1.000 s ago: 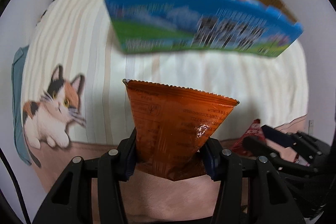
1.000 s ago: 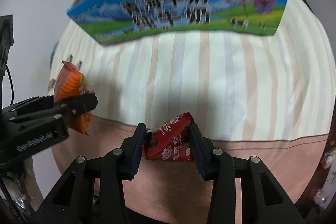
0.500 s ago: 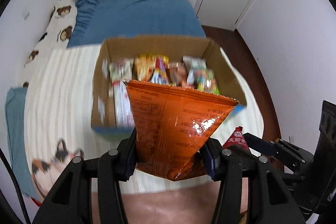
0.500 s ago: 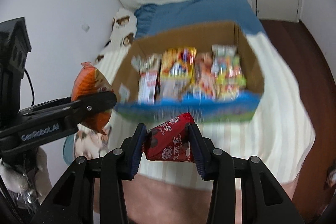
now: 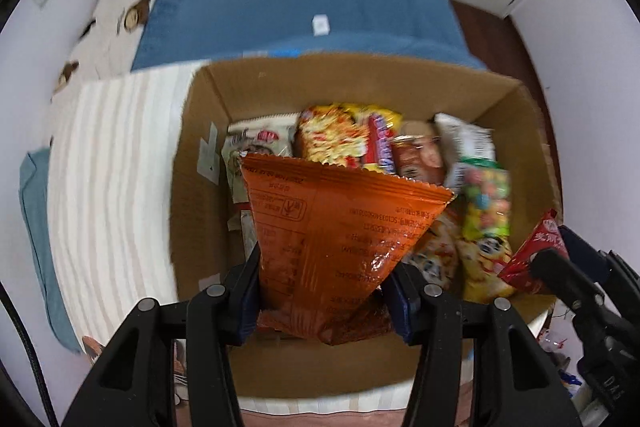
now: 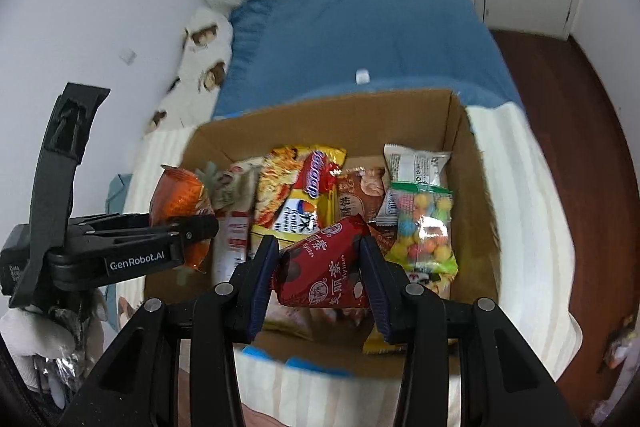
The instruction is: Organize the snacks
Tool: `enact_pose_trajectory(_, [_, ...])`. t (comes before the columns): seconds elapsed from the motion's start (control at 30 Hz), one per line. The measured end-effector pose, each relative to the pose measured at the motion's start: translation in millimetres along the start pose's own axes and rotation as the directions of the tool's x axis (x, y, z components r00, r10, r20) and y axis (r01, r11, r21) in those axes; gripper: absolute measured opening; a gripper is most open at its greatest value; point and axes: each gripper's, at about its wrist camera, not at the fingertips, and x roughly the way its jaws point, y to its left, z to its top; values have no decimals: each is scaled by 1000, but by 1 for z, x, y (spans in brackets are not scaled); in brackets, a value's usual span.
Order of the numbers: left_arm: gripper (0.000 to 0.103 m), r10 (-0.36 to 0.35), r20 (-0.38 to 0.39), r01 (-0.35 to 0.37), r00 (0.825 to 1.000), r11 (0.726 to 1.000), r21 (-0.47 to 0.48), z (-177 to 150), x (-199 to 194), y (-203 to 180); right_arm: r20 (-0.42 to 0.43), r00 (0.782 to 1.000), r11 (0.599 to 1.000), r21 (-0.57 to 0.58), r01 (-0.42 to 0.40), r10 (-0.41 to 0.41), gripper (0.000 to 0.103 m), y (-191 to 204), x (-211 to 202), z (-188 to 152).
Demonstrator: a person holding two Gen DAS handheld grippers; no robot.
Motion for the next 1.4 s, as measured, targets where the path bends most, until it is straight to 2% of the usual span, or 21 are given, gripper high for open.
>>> enact_pose_trajectory(0.27, [50, 9, -104, -12, 995, 999, -33, 18, 41, 7, -147, 988, 999, 21, 47, -43, 45, -16, 57, 28])
enact_pose_trajectory(0.57, [50, 28, -127, -33, 991, 999, -43, 24, 51, 9, -213, 974, 997, 20, 81, -75, 46, -26, 81, 33])
enact_pose_trajectory(0.6, [50, 30, -133, -36, 991, 998, -46, 24, 52, 9, -226, 971, 997, 16, 82, -76, 50, -25, 83, 33])
enact_pose_trajectory(0.67, [52, 28, -142, -36, 990, 998, -54, 26, 53, 9, -259, 962, 996, 23, 90, -81, 73, -27, 88, 32])
enact_pose_trajectory(0.7, [60, 21, -142, -31, 990, 997, -65, 26, 53, 10, -271, 958, 994, 26, 102, -91, 93, -27, 90, 32])
enact_pose_trajectory(0.73, [76, 14, -144, -24, 990, 997, -73, 26, 52, 10, -275, 956, 993, 23, 116, -105, 97, -28, 90, 31])
enact_pose_trajectory(0.8, [90, 24, -136, -33, 990, 998, -60, 28, 50, 8, -285, 949, 990, 11, 143, -134, 97, -29, 90, 29])
enact_pose_trajectory(0.83, [90, 39, -125, -45, 991, 998, -51, 28, 48, 7, -290, 946, 988, 10, 154, -145, 97, -30, 90, 27])
enact_pose_trajectory(0.93, [93, 60, -109, -64, 992, 997, -37, 28, 44, 5, -295, 942, 985, 11, 171, -160, 97, -36, 88, 21])
enact_pose_trajectory(1.13, [94, 31, -68, -34, 997, 998, -49, 13, 35, 5, -255, 950, 981, 24, 190, -178, 97, -46, 74, 7])
enact_pose_trajectory(1.4, [94, 68, 90, -63, 994, 996, -66, -31, 1, 11, -128, 965, 973, 12, 231, -227, 97, -45, 30, -12])
